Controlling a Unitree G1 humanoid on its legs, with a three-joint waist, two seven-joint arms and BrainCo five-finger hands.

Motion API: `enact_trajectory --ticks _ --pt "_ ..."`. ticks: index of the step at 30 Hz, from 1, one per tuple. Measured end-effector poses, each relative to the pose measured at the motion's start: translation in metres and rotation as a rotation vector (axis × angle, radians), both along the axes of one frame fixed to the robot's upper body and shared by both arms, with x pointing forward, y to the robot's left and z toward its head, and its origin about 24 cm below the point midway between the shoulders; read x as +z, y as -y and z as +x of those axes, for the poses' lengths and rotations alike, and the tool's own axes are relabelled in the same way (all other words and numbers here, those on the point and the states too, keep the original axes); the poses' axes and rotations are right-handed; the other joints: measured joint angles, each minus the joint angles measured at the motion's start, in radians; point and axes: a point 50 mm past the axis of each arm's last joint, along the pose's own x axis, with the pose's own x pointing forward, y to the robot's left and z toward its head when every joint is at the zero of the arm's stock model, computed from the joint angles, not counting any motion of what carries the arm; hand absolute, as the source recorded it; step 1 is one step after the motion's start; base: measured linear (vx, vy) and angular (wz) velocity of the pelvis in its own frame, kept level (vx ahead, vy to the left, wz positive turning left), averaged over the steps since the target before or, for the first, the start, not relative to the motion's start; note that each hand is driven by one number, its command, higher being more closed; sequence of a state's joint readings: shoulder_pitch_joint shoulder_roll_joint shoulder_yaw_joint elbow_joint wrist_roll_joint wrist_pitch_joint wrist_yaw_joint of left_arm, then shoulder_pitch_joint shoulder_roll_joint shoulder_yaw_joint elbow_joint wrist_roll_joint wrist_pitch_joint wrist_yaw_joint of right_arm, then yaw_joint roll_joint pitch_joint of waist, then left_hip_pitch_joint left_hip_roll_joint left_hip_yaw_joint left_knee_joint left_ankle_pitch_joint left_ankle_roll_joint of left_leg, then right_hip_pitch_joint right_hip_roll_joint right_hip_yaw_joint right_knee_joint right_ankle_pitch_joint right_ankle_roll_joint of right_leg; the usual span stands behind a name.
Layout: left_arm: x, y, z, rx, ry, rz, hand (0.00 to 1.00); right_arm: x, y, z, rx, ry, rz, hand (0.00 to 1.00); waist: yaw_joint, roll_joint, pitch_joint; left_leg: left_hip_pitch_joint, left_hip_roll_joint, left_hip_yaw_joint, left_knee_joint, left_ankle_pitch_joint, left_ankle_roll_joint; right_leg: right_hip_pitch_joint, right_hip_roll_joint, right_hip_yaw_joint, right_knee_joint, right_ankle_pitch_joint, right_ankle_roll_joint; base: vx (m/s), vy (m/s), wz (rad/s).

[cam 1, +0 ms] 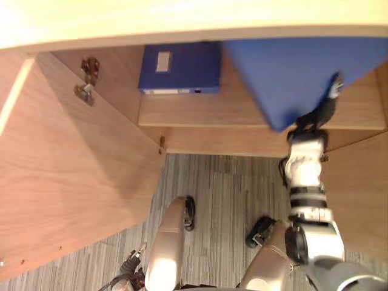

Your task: Walk over to the cabinet, pick up the folder, carry it to the office cabinet, place the folder inside the office cabinet, then close the office cabinet door

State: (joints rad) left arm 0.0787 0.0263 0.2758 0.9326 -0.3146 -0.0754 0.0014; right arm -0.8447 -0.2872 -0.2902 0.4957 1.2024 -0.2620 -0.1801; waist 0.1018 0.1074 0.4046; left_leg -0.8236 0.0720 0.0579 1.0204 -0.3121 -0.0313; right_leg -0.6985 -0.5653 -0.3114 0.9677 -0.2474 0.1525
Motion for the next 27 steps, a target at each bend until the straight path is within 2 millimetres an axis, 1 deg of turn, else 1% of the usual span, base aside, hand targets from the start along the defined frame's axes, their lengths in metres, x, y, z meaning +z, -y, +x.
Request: enact_trajectory --ticks 1,2,4,5,7,8,9,13,17,19,20,21,23,26,27 --pt "0.000 0.001 0.002 0.015 0.004 -0.003 0.00 0.014 0.007 0.005 -0.021 0.007 0.023 1.00 0.003 0.000 0.001 -0.018 0.000 -0.002 0.002 0.003 0.003 -0.017 0.000 0.001 0.003 0.000 0.000 -0.02 0.024 0.04" --pt "0.001 0.001 0.003 0.016 0.005 -0.001 0.00 0.021 0.010 0.007 -0.024 0.013 0.027 1.00 0.004 0.001 0.002 -0.026 0.000 -0.003 0.002 0.005 0.003 -0.025 0.000 0.000 0.004 0.000 -0.001 0.00 0.000 0.00" --pt "0.002 0.003 0.009 0.018 0.018 -0.006 0.00 0.047 0.017 0.014 -0.026 0.004 -0.015 1.00 0.010 0.003 0.005 -0.062 0.000 -0.008 0.003 0.013 0.002 -0.061 0.000 -0.001 0.013 0.001 -0.002 -0.01 0.002 0.05" --pt "0.003 0.004 0.011 0.016 0.023 -0.010 0.00 0.053 0.018 0.016 -0.025 -0.007 -0.037 1.00 0.011 0.004 0.008 -0.070 0.000 -0.011 0.005 0.015 0.002 -0.069 0.000 -0.002 0.016 0.000 -0.003 0.00 -0.008 0.06" --pt "0.005 0.006 0.019 0.000 0.041 -0.010 0.00 0.074 0.019 0.025 -0.015 -0.077 -0.157 1.00 0.015 0.009 0.017 -0.113 0.000 -0.020 0.017 0.020 -0.001 -0.108 -0.003 -0.005 0.037 -0.004 -0.009 0.01 -0.016 0.07" --pt "0.005 0.007 0.021 -0.004 0.044 -0.010 0.00 0.077 0.018 0.027 -0.012 -0.104 -0.192 1.00 0.016 0.009 0.019 -0.123 -0.001 -0.021 0.019 0.022 -0.002 -0.120 -0.005 -0.005 0.043 -0.005 -0.010 0.02 -0.025 0.11" --pt "0.007 0.009 0.025 -0.014 0.049 -0.008 0.00 0.082 0.017 0.030 -0.011 -0.157 -0.257 1.00 0.018 0.015 0.033 -0.134 -0.005 -0.027 0.022 0.026 -0.004 -0.128 -0.011 -0.009 0.053 -0.008 -0.012 0.02 -0.028 0.18" --pt "0.009 0.014 0.034 -0.051 0.057 0.000 0.00 0.079 0.009 0.040 -0.011 -0.314 -0.418 1.00 0.024 0.025 0.045 -0.199 -0.021 -0.041 0.039 0.037 -0.007 -0.193 -0.031 -0.005 0.100 -0.028 -0.016 0.02 -0.037 0.18" --pt "0.012 0.017 0.042 -0.075 0.069 0.008 0.00 0.076 0.007 0.043 -0.039 -0.413 -0.502 1.00 0.036 0.026 0.050 -0.249 -0.027 -0.053 0.051 0.049 -0.015 -0.243 -0.041 -0.004 0.135 -0.040 -0.028 0.02 -0.046 0.12" --pt "0.014 0.017 0.047 -0.088 0.081 0.018 0.00 0.082 0.006 0.043 -0.065 -0.439 -0.548 1.00 0.038 0.027 0.056 -0.266 -0.033 -0.055 0.053 0.057 -0.017 -0.264 -0.051 -0.001 0.154 -0.047 -0.034 0.01 -0.055 0.13" --pt "0.016 0.018 0.050 -0.090 0.090 0.025 0.00 0.085 0.007 0.043 -0.079 -0.459 -0.572 1.00 0.046 0.027 0.057 -0.277 -0.033 -0.057 0.054 0.060 -0.019 -0.280 -0.052 0.002 0.164 -0.050 -0.038 0.01 -0.066 0.05" --pt "0.018 0.018 0.052 -0.093 0.098 0.027 0.00 0.086 0.009 0.042 -0.089 -0.465 -0.573 1.00 0.052 0.027 0.056 -0.283 -0.033 -0.057 0.054 0.063 -0.021 -0.289 -0.053 0.004 0.169 -0.052 -0.041 0.01 -0.078 0.06" --pt "0.019 0.018 0.054 -0.090 0.100 0.035 0.00 0.091 0.008 0.042 -0.097 -0.455 -0.579 1.00 0.054 0.027 0.057 -0.295 -0.034 -0.063 0.055 0.070 -0.025 -0.300 -0.054 0.005 0.181 -0.057 -0.044 0.01 -0.065 0.06" --pt "0.019 0.018 0.055 -0.082 0.096 0.045 0.00 0.091 0.008 0.042 -0.089 -0.438 -0.528 1.00 0.055 0.027 0.056 -0.300 -0.035 -0.065 0.055 0.074 -0.029 -0.310 -0.055 0.008 0.192 -0.063 -0.044 0.02 -0.045 0.04" --pt "0.019 0.017 0.055 -0.079 0.094 0.048 0.00 0.095 0.008 0.041 -0.087 -0.401 -0.489 1.00 0.054 0.027 0.056 -0.311 -0.035 -0.067 0.055 0.077 -0.032 -0.323 -0.055 0.009 0.195 -0.063 -0.044 0.03 -0.036 0.02"
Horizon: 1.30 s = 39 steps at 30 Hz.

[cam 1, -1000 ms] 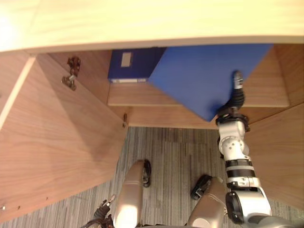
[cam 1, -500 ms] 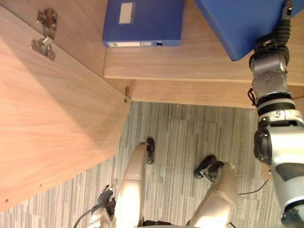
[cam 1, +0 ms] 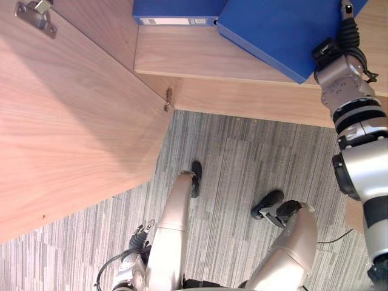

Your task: Walk over to the cabinet, pick up the folder, carry it to the office cabinet, place the folder inside the office cabinet, then close the office cabinet door

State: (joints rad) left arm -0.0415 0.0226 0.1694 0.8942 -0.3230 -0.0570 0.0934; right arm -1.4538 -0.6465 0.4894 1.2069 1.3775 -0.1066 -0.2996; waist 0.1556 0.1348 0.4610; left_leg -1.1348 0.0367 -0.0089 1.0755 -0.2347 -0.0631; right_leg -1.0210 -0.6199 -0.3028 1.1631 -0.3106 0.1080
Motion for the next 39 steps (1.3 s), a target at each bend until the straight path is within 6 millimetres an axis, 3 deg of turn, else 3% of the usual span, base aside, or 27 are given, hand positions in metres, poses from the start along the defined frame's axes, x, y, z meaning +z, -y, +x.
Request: enact_trajectory --ticks 5,9,10,15,26,27,32,35,39 --pt "0.001 0.000 0.002 0.002 0.001 0.009 0.00 0.000 0.001 -0.001 0.022 0.089 0.173 1.00 0.000 0.000 0.000 -0.010 -0.002 -0.005 -0.002 0.012 -0.002 -0.009 0.001 0.000 0.006 0.000 0.000 0.04 -0.024 0.03" --pt "0.002 0.001 0.004 0.002 0.002 0.012 0.00 -0.004 0.003 -0.003 0.044 0.201 0.450 1.00 0.002 0.001 0.000 -0.010 -0.006 -0.007 -0.008 0.018 -0.008 -0.009 -0.001 0.000 0.007 0.000 0.000 0.04 -0.016 0.04" --pt "0.001 0.001 0.004 0.002 0.002 0.011 0.00 -0.001 0.011 -0.008 0.014 0.271 0.595 1.00 0.005 0.003 0.000 -0.010 -0.008 -0.006 -0.009 0.020 -0.008 -0.009 -0.004 0.000 0.007 0.000 0.000 0.05 -0.014 0.05" --pt "0.001 0.001 0.003 0.007 0.001 0.015 0.00 0.007 0.040 -0.024 -0.094 0.458 0.856 1.00 0.001 0.004 0.000 0.005 -0.012 0.001 -0.023 0.027 0.001 -0.001 -0.001 0.004 -0.005 0.004 -0.006 0.07 -0.014 0.01" --pt "0.001 0.000 0.003 0.009 -0.008 0.025 0.00 0.009 0.044 -0.027 -0.128 0.426 0.823 1.00 -0.003 0.009 -0.004 0.042 0.003 -0.007 -0.094 0.050 -0.017 0.028 0.026 -0.019 -0.047 0.004 -0.006 0.10 -0.041 -0.01" --pt "0.001 0.000 0.003 0.009 -0.009 0.025 0.00 0.009 0.043 -0.026 -0.127 0.400 0.787 0.00 -0.003 0.009 -0.004 0.044 0.003 -0.007 -0.101 0.053 -0.018 0.028 0.027 -0.020 -0.050 0.004 -0.007 0.10 -0.030 0.03" --pt "0.000 0.000 0.002 0.020 -0.010 0.022 0.00 0.020 0.032 -0.023 -0.095 0.354 0.660 0.00 -0.006 0.009 -0.004 0.052 0.004 -0.007 -0.137 0.071 -0.026 0.027 0.031 -0.025 -0.066 0.008 -0.012 0.09 -0.034 0.01" --pt "0.000 -0.001 0.001 0.042 -0.010 0.016 0.00 0.042 0.028 -0.027 -0.080 0.390 0.586 0.00 -0.012 0.009 -0.004 0.052 0.005 -0.009 -0.149 0.079 -0.028 0.027 0.037 -0.028 -0.075 0.011 -0.017 0.09 -0.029 0.01" --pt "0.000 -0.002 0.001 0.051 -0.008 0.016 0.00 0.055 0.024 -0.029 -0.071 0.406 0.515 0.00 -0.016 0.009 -0.003 0.051 0.006 -0.009 -0.151 0.079 -0.028 0.026 0.042 -0.028 -0.078 0.011 -0.017 0.09 -0.020 0.00"
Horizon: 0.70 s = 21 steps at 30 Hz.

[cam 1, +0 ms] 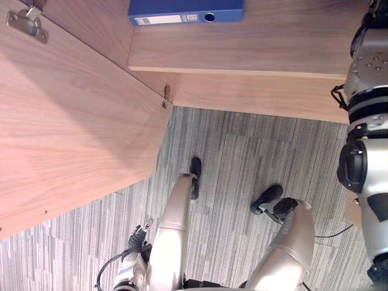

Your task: Walk over to the cabinet, pick up the folder, carry it to the office cabinet, place the folder inside the office cabinet, then close the office cabinet door

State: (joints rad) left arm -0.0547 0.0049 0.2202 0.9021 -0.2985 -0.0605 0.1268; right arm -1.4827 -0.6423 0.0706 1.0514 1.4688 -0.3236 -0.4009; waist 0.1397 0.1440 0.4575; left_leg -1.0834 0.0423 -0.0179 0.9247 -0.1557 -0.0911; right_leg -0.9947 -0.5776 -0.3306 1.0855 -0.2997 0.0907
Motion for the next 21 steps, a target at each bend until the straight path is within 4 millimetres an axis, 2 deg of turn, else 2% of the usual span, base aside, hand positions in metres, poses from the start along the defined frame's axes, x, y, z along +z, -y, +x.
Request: enact_trajectory --ticks 5,8,11,13,14,16,18,21 --pt "0.001 -0.005 -0.001 0.029 0.003 0.001 0.00 0.006 -0.005 0.000 0.009 0.009 -0.042 0.00 -0.006 -0.001 0.001 0.000 0.013 0.001 -0.006 0.001 -0.002 0.000 0.016 -0.002 -0.014 0.006 -0.008 0.09 -0.020 -0.06" --pt "0.001 -0.010 -0.002 0.063 0.009 0.000 0.00 0.010 -0.011 0.001 0.007 -0.005 -0.147 0.00 -0.016 -0.002 0.001 0.002 0.016 0.000 -0.011 0.004 -0.005 0.000 0.019 -0.004 -0.016 0.007 -0.008 0.08 -0.028 -0.03" --pt "0.002 -0.013 -0.002 0.067 0.014 0.008 0.00 0.014 -0.022 0.004 -0.031 -0.113 -0.461 0.00 -0.025 -0.005 0.003 0.003 0.029 0.002 -0.013 0.004 -0.006 -0.001 0.031 -0.004 -0.024 0.012 -0.018 0.07 -0.023 -0.13" --pt "0.002 -0.016 -0.001 0.063 0.018 0.013 0.00 0.020 -0.035 0.009 -0.067 -0.235 -0.792 0.00 -0.025 -0.008 0.004 0.008 0.050 0.007 -0.028 0.006 -0.008 0.001 0.056 -0.008 -0.052 0.027 -0.039 0.06 -0.018 -0.26" --pt "0.003 -0.017 -0.001 0.062 0.022 0.016 0.00 0.020 -0.036 0.010 -0.084 -0.273 -0.887 0.00 -0.026 -0.010 0.004 0.010 0.050 0.008 -0.034 0.009 -0.008 0.001 0.056 -0.008 -0.054 0.028 -0.040 0.05 -0.031 -0.08" --pt "0.005 -0.025 -0.001 0.039 0.033 0.031 0.00 0.010 -0.037 0.016 -0.134 -0.481 -1.312 0.00 -0.023 -0.017 0.006 0.025 0.054 0.009 -0.054 0.017 -0.014 0.010 0.063 -0.011 -0.064 0.029 -0.042 0.06 -0.043 -0.02" --pt "0.006 -0.030 -0.001 0.009 0.037 0.048 0.00 -0.003 -0.033 0.020 -0.155 -0.627 -1.542 0.00 -0.023 -0.021 0.009 0.037 0.061 0.007 -0.069 0.022 -0.018 0.023 0.072 -0.021 -0.077 0.032 -0.046 0.06 -0.037 -0.05" --pt "0.007 -0.036 -0.001 -0.023 0.044 0.058 0.00 -0.009 -0.030 0.021 -0.188 -0.730 -1.761 0.00 -0.016 -0.030 0.009 0.059 0.073 0.006 -0.086 0.026 -0.020 0.045 0.087 -0.028 -0.096 0.035 -0.051 0.07 -0.025 -0.07"
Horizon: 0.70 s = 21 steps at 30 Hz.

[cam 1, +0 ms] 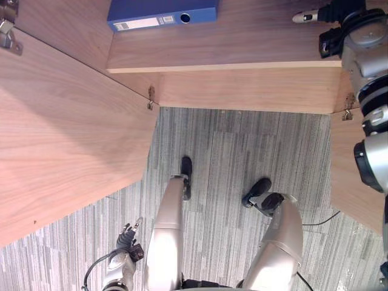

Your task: Walk over to the cabinet, pick up the folder, carry it to the office cabinet, place the folder inside the office cabinet, then close the office cabinet door

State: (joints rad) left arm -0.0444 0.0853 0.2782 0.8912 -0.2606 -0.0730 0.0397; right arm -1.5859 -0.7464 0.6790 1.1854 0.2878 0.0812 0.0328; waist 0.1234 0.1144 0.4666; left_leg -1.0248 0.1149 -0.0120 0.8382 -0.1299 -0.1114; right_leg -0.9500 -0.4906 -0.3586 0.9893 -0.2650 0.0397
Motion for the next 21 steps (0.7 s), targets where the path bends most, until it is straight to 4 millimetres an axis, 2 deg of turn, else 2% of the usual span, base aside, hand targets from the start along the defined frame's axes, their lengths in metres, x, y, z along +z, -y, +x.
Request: enact_trajectory --ticks 2,8,10,14,16,21 --pt "0.003 -0.004 0.002 -0.027 0.016 0.012 0.00 -0.011 0.001 0.002 -0.017 -0.061 -0.134 0.00 0.002 -0.012 -0.004 0.017 0.001 0.004 -0.013 0.001 -0.002 0.014 0.002 0.000 -0.009 0.000 0.000 0.07 -0.009 -0.03" --pt "0.008 -0.011 0.006 -0.053 0.044 0.028 0.00 -0.031 0.005 0.005 -0.023 -0.127 -0.207 0.00 0.010 -0.021 -0.008 0.031 0.013 0.010 -0.025 0.000 0.000 0.031 0.019 -0.006 -0.042 0.015 -0.008 0.04 0.033 -0.07" --pt "0.009 -0.014 0.005 -0.060 0.046 0.033 0.00 -0.046 0.007 0.007 -0.013 -0.194 -0.245 0.00 0.011 -0.033 -0.014 0.037 0.017 0.016 -0.032 0.001 0.000 0.031 0.024 -0.004 -0.053 0.021 -0.008 0.04 0.052 -0.10" --pt "0.009 -0.012 0.005 -0.067 0.049 0.022 0.00 -0.058 0.009 0.008 -0.006 -0.241 -0.293 0.00 0.012 -0.036 -0.016 0.059 0.029 0.033 -0.045 0.001 0.002 0.042 0.038 0.004 -0.078 0.036 -0.010 0.02 0.049 -0.15" --pt "0.008 -0.012 0.004 -0.066 0.046 0.021 0.00 -0.074 0.010 0.009 -0.008 -0.285 -0.329 0.00 0.009 -0.040 -0.020 0.090 0.032 0.042 -0.067 0.004 0.003 0.066 0.043 0.004 -0.099 0.041 -0.010 0.00 0.034 -0.10" --pt "0.008 -0.010 0.004 -0.072 0.047 0.011 0.00 -0.099 -0.004 0.014 0.014 -0.356 -0.450 0.00 0.003 -0.050 -0.031 0.148 0.047 0.062 -0.140 0.028 0.002 0.113 0.076 -0.001 -0.183 0.079 -0.007 0.03 0.037 -0.15"
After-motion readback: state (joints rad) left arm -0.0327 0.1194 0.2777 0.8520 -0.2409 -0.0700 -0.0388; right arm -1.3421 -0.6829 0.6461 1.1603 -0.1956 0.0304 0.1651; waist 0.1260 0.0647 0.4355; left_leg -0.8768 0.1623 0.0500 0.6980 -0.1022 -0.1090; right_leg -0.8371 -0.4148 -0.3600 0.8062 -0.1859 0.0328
